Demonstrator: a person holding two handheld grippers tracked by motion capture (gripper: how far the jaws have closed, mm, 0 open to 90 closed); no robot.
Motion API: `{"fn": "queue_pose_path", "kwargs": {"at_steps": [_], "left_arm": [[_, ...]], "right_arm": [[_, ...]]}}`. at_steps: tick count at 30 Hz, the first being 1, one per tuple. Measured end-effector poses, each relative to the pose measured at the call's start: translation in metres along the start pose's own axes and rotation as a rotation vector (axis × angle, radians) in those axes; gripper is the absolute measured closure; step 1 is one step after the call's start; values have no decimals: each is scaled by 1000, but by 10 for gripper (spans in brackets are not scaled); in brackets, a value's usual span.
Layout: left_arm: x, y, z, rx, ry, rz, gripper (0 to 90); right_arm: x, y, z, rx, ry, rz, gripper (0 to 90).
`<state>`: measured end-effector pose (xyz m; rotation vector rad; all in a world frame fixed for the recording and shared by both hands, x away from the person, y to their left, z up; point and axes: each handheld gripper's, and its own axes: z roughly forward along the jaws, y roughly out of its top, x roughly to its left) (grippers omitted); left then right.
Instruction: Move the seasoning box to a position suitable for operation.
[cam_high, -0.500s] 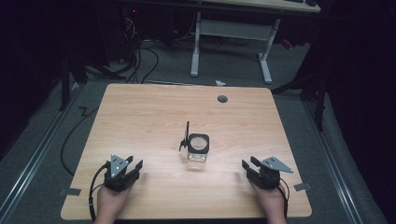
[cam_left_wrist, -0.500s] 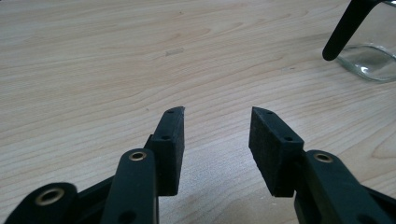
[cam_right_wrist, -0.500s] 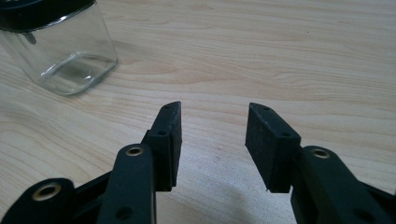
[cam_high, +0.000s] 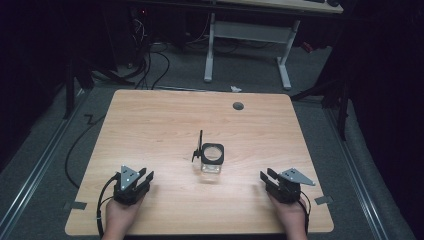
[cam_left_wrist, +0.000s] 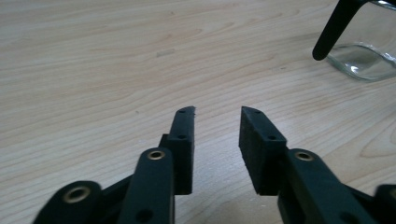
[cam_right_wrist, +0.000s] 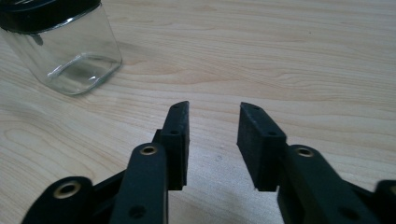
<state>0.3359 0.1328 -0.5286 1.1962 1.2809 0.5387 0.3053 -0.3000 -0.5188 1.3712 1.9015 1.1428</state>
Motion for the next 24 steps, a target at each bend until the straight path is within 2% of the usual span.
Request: {"fn": "queue_pose_path", "kwargs": {"at_steps": [3,7,8,10,12,14,17,19,24], "left_arm": [[-8,-1,4,22,-20,-15,792],[-32,-6,12,42,-59,-6,900],[-38,-7,14,48,-72,-10,900],[-50,-11,20,61,-91,13,900],[-62,-14,26,66,-113,15,900],[-67,-15,30,73,-118,26,900],[-87,-21,45,85,-137,42,900],[-95,-25,52,91,-141,58,900],[-104,-30,68,95,-125,57,900]], "right_arm": [[0,0,0,3,6,-1,733],[0,0,-1,2,16,-1,804],[0,0,-1,1,21,-2,825],[0,0,-1,-1,29,-9,868],[0,0,-1,-3,37,-18,900],[0,0,-2,-4,39,-21,900],[0,0,-3,-8,47,-21,900],[0,0,-3,-10,50,-23,900],[-1,0,-5,-14,48,-16,900]]}}
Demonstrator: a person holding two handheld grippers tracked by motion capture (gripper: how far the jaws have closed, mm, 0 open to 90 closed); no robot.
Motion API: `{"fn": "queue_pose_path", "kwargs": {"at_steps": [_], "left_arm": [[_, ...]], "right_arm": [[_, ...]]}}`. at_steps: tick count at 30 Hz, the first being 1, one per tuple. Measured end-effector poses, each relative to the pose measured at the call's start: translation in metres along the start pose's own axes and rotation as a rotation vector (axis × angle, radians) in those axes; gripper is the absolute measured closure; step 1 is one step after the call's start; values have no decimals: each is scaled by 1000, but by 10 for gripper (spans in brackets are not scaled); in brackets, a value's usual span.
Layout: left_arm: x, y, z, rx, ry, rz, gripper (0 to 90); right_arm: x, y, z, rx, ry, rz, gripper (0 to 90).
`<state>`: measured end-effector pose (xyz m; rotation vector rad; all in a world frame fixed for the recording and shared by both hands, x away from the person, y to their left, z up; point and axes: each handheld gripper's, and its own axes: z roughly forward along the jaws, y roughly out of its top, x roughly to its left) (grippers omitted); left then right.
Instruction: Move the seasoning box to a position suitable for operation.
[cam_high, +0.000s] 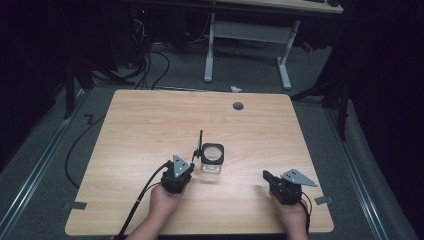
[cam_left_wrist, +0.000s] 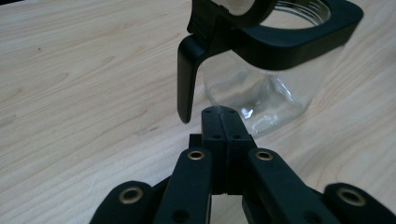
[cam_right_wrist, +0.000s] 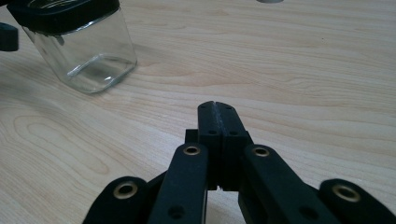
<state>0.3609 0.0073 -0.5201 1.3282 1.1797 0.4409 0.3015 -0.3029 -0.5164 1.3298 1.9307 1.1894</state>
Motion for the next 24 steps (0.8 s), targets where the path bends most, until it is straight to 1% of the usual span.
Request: {"fn": "queue_pose_path", "kwargs": {"at_steps": [1,2,4,9,11,12,14,16,17,24], "left_arm": [[0,0,0,0,0,0,900],[0,0,6,-1,8,0,900],[1,-1,11,-1,13,-5,900],[5,1,17,1,21,-17,900],[8,4,20,-6,29,-26,900],[8,4,20,-6,29,-26,900],[13,6,25,2,33,-16,900],[15,7,30,-5,30,-20,900],[17,8,33,1,32,-16,900],[24,14,52,-4,27,-47,900]], "right_arm": [[0,0,0,0,0,0,900],[0,0,-1,-4,0,3,899],[-1,0,-1,-6,2,4,899],[-2,0,-1,-8,4,2,899],[-2,0,-1,-9,5,2,899],[-2,0,-1,-9,5,2,899],[-2,0,-1,-8,5,4,899],[-2,0,-1,-7,6,3,899],[-2,0,-1,-7,7,1,899],[1,-1,1,-2,11,-6,899]]}}
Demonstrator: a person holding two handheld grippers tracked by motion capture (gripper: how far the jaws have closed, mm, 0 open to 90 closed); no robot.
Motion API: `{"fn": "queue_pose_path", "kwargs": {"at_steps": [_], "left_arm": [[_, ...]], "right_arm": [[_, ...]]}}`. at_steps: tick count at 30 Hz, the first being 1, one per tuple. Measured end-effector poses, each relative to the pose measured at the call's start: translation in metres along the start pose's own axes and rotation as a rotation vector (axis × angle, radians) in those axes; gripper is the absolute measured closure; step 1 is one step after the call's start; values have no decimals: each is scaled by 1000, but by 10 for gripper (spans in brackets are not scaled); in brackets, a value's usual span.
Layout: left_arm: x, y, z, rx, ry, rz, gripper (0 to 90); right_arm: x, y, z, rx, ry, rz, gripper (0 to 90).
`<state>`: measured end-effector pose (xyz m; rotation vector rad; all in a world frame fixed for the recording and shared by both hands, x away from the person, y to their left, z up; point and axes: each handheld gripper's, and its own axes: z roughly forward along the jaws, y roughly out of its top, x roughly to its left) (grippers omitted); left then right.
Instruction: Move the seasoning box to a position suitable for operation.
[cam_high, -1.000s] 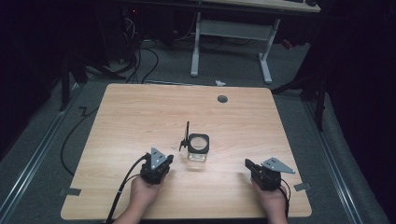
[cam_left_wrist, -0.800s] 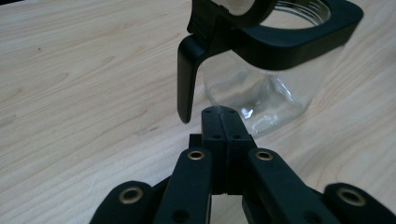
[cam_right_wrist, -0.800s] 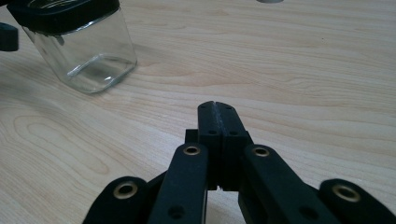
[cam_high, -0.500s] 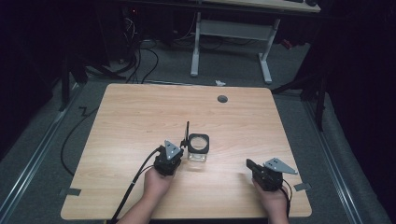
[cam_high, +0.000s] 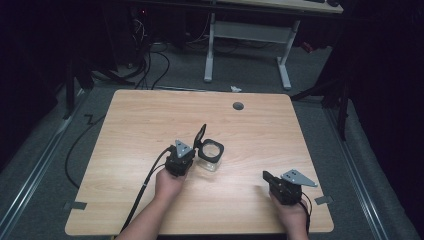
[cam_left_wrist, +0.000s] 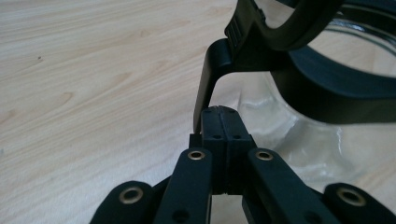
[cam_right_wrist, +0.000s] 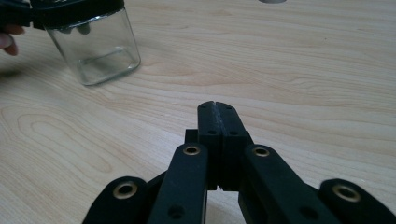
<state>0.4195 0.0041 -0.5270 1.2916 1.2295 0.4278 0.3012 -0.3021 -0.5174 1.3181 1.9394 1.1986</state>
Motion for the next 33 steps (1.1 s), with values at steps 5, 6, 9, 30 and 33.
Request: {"fn": "queue_pose_path", "kwargs": {"at_steps": [5,6,9,30,33], "left_arm": [[3,3,-12,-20,-4,-19,900],[4,2,-18,-22,-1,-10,900],[11,2,-42,-33,12,8,900],[65,4,-114,-70,98,-22,900],[65,4,-113,-71,97,-30,900]], "right_arm": [[9,1,4,1,6,-14,900],[12,2,6,-2,9,-19,900],[23,6,17,21,21,-36,900],[48,71,132,75,55,-101,900],[51,71,136,78,74,-126,900]]}}
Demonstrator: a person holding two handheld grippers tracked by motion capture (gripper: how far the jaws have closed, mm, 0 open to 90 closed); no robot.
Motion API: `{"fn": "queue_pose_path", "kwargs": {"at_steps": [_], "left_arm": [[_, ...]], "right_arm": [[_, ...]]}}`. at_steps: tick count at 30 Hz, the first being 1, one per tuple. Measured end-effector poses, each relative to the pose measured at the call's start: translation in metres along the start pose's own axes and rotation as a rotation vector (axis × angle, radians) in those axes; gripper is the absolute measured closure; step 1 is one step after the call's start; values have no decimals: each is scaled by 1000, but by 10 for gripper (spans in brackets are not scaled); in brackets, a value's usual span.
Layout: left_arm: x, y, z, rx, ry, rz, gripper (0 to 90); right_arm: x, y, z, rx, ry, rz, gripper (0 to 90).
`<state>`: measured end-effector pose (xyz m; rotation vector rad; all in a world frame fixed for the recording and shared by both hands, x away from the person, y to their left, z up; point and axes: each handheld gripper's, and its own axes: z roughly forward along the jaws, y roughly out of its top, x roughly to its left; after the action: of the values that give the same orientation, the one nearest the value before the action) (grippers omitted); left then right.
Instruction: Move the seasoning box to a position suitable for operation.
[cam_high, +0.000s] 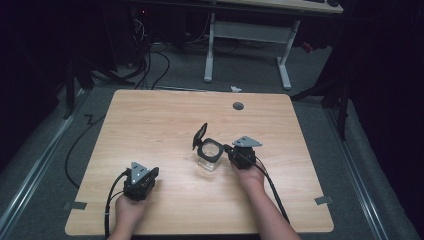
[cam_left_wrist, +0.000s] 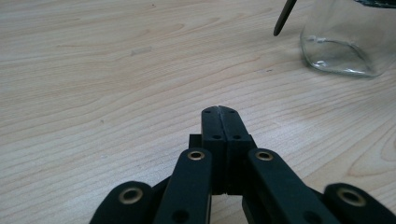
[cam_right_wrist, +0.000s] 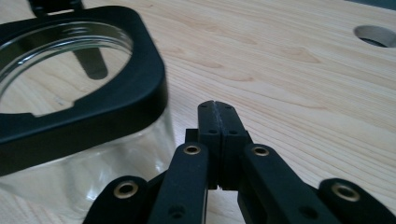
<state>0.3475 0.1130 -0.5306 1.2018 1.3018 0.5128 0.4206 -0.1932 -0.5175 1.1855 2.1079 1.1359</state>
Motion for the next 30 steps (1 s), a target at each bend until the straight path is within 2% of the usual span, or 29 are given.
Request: {"fn": "queue_pose_path", "kwargs": {"at_steps": [4,10,11,16,17,19,21,30], "left_arm": [[0,0,0,-2,2,-4,900],[-4,-3,0,10,-5,-2,900],[-7,-4,2,15,-8,8,900],[-13,-6,6,22,-14,22,900],[-14,-6,6,23,-14,27,900],[-14,-6,6,21,-14,21,900],[-13,-6,6,21,-14,18,900],[-9,-6,7,26,-14,0,900]], "right_arm": [[8,-2,-1,3,15,-28,900],[25,-15,-14,-3,36,-51,900],[34,-20,-19,-4,50,-62,900],[56,-27,-28,-4,91,-91,900],[59,-27,-29,-7,88,-95,900],[57,-25,-31,-22,73,-65,900],[56,-24,-29,-13,61,-62,900],[75,-25,-31,-14,99,-81,900]]}}
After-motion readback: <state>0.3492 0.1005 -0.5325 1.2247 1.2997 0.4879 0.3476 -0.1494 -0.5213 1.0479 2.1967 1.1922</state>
